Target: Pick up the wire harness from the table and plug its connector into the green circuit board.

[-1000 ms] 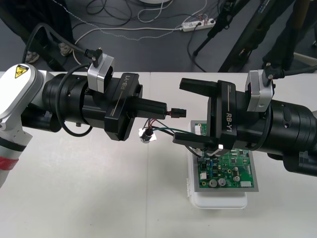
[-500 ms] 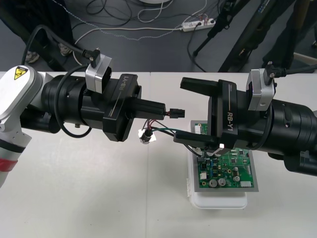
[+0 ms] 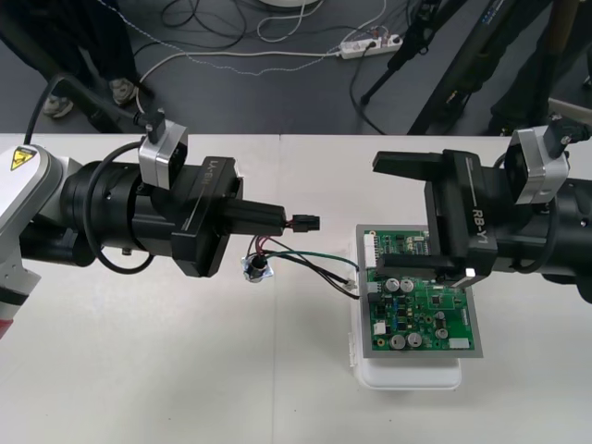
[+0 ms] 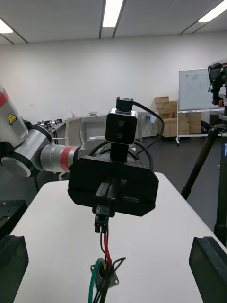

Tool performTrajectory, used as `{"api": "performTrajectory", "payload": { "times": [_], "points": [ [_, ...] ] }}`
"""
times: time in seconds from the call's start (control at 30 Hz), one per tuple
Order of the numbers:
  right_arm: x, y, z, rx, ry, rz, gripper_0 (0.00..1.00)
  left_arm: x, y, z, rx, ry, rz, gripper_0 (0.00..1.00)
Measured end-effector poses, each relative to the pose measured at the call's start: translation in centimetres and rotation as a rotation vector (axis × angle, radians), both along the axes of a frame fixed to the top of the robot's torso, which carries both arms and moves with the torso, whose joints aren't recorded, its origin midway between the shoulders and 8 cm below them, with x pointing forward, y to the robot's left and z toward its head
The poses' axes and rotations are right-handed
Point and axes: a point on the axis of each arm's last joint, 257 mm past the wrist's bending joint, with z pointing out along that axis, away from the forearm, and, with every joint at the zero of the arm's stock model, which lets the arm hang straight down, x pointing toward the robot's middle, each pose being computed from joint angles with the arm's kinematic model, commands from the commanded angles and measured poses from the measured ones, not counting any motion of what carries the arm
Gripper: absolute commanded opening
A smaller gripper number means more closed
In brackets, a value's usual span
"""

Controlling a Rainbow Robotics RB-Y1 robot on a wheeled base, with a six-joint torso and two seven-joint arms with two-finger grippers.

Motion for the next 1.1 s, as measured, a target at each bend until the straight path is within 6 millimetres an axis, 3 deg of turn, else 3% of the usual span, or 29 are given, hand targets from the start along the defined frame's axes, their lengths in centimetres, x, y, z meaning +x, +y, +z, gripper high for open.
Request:
{"api": "performTrajectory", "payload": {
  "times": [0.67, 1.1],
  "points": [
    [0.4, -5.7, -0.2, -0.068, -0.021, 0.024, 1.0, 0.3, 5.3, -2.3, 0.028, 0.043, 0.088, 0.0],
    [0.7, -7.4, -3.2, -0.184, -0.004, 0.025, 1.0, -0.1, 8.7, -3.3, 0.043, 0.059, 0.136, 0.0]
  ]
}}
